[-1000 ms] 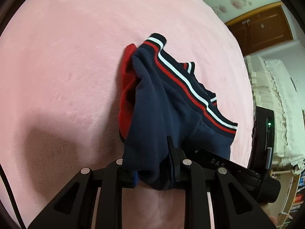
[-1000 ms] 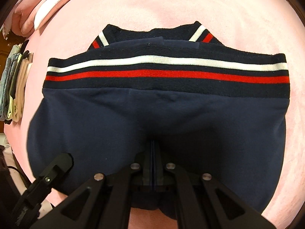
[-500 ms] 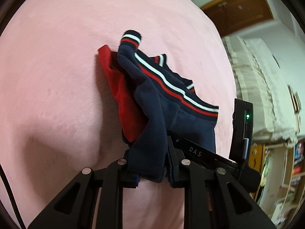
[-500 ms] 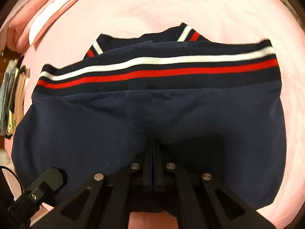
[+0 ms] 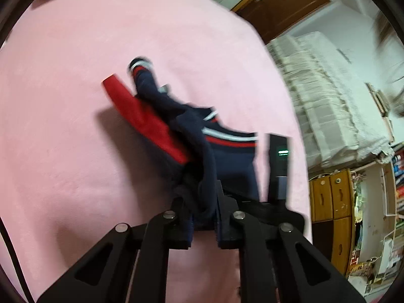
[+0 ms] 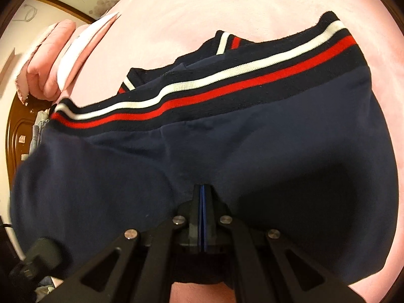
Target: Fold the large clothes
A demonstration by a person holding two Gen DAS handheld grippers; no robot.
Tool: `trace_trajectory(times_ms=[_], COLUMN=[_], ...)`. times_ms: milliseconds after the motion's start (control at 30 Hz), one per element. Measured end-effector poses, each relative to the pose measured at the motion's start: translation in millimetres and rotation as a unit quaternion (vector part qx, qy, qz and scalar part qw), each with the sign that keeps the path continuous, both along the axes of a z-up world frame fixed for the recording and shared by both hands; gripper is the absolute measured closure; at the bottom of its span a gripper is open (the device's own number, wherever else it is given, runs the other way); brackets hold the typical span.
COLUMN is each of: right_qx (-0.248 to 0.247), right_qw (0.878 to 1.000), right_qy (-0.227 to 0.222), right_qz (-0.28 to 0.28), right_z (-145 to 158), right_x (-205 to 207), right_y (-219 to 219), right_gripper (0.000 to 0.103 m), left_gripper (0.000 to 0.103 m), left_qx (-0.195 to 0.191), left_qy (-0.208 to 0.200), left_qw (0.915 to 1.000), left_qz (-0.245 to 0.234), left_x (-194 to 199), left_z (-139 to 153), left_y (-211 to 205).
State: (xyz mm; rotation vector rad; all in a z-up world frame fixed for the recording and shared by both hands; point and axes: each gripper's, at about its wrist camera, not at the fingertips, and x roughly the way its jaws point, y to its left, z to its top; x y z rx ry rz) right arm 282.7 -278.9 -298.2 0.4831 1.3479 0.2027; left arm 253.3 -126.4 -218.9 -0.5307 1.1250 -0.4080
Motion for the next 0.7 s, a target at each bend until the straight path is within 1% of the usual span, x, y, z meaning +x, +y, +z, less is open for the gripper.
trace_trajectory(times_ms=[33,100,133,167,200,267,300,333,367,433,467,500,533,567,600,633,700], right_qx=[0.006,0.019,0.027,0.035,0.042,0.044,0.039,0.033,0.028,0.023,0.023,0.025,0.027,0.029,0.031,0.032,0.03], right_qw=[1.0,1.0,0.999,0.999,0.999,0.997,0.997,0.996,0.996,0.995,0.995,0.995,0.995,0.995,0.995,0.996,0.996], right_qy=[0.002,0.006,0.009,0.013,0.019,0.03,0.032,0.033,0.033,0.036,0.038,0.039,0.04,0.039,0.039,0.04,0.042], right_qz=[0.002,0.007,0.014,0.02,0.027,0.048,0.061,0.071,0.083,0.092,0.092,0.091,0.088,0.086,0.083,0.08,0.072], right_z=[0.1,3.8,4.3,-1.5,-0.9,0.1,2.3,4.0,5.5,6.7,6.2,5.3,4.9,4.1,3.6,3.2,1.6], right_x=[1.5,-2.1,-0.1,0.8,5.2,12.3,13.5,14.6,15.6,17.9,17.4,19.5,17.4,18.8,17.1,21.7,20.1], right_y=[-3.2,-4.5,-8.1,-13.2,-15.6,-21.6,-21.2,-19.0,-17.6,-17.3,-18.1,-19.1,-21.2,-19.6,-21.3,-16.3,-16.8], right_gripper=[0.103,0.103,0.103,0.103,0.103,0.103,0.103,0.103,0.103,0.103,0.103,0.103,0.103,0.103,0.103,0.103,0.103], left_gripper=[0.093,0.093,0.093,0.093,0.093,0.092,0.087,0.08,0.078,0.076,0.075,0.072,0.063,0.057,0.045,0.038,0.037], left_qx=[0.009,0.042,0.062,0.075,0.079,0.085,0.09,0.094,0.097,0.086,0.077,0.071,0.064,0.058,0.051,0.044,0.027], left_qy=[-0.001,0.004,0.013,0.03,0.046,0.076,0.09,0.101,0.12,0.155,0.176,0.189,0.202,0.213,0.224,0.231,0.246], left_qw=[1.0,0.9991,0.9979,0.9963,0.9946,0.9884,0.9835,0.9804,0.976,0.9703,0.9661,0.9636,0.9612,0.9584,0.9562,0.9553,0.9518], left_qz=[0.002,0.001,0.014,0.03,0.048,0.101,0.128,0.141,0.153,0.164,0.173,0.175,0.177,0.181,0.181,0.179,0.181], left_x=[-1.3,-1.6,-1.6,-1.7,-1.0,-3.8,-7.0,-9.5,-13.5,-22.7,-29.3,-34.4,-41.6,-50.0,-57.7,-62.8,-73.5], left_z=[3.7,4.3,2.9,1.1,-1.6,-5.6,-7.7,-10.0,-14.5,-26.2,-33.7,-39.2,-45.9,-52.2,-58.6,-65.1,-77.0], left_y=[-6.1,-17.7,-19.7,-17.9,-14.1,2.1,12.7,19.0,28.3,42.6,50.4,54.2,59.2,64.4,68.6,70.5,75.9])
